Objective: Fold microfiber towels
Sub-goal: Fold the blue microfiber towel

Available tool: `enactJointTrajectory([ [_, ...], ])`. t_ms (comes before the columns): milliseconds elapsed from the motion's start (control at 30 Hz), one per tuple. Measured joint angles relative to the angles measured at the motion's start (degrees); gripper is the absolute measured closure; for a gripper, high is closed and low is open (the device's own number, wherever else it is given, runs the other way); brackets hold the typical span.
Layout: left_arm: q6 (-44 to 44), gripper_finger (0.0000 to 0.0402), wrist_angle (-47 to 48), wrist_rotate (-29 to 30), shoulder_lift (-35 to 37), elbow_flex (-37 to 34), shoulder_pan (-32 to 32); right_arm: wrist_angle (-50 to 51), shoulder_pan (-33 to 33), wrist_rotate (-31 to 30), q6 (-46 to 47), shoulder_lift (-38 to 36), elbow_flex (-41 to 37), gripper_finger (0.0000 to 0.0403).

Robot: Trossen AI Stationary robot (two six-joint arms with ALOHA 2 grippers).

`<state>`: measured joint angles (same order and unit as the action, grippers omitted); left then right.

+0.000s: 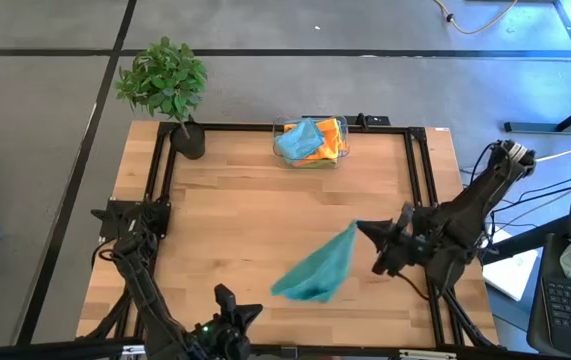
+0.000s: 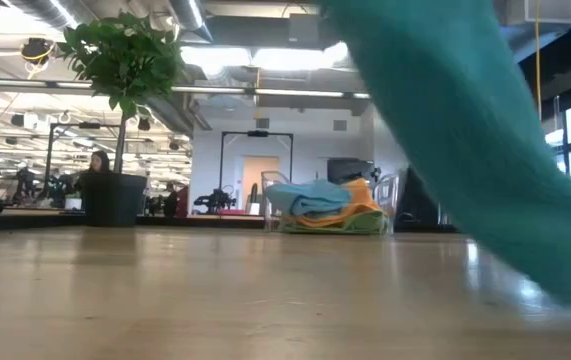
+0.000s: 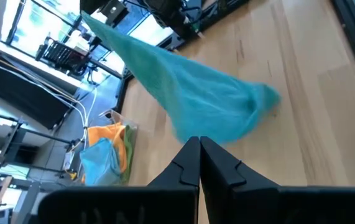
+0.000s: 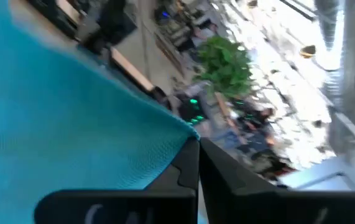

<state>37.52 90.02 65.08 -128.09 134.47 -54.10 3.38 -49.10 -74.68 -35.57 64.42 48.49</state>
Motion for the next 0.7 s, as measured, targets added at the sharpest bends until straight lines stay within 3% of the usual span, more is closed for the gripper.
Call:
enactJointTrajectory([
  [200,0.3,0.0401,-0.1,0.4,0.0,-0.9,1.6,10.8,0.3,8.8,13.8,-3.3,0.0,0.0394],
  [333,5.1,0.0401,0.0,0.2,0.0,-6.4,4.0,18.0,2.8,19.2,23.7,-2.9,0.0,0.0394],
  [433,8.1,0.0401,-1.2,0.6,0.0,-11.6,5.9,21.8,4.0,21.0,27.0,-2.1,0.0,0.0394],
  [633,10.1,0.04,-8.5,15.9,-0.1,-18.9,10.1,19.4,4.3,32.2,21.5,-1.8,0.0,0.0396],
  [700,9.9,0.0393,-10.3,17.5,-0.1,-19.1,12.3,17.8,4.3,33.0,21.9,-1.8,0.0,0.0395],
])
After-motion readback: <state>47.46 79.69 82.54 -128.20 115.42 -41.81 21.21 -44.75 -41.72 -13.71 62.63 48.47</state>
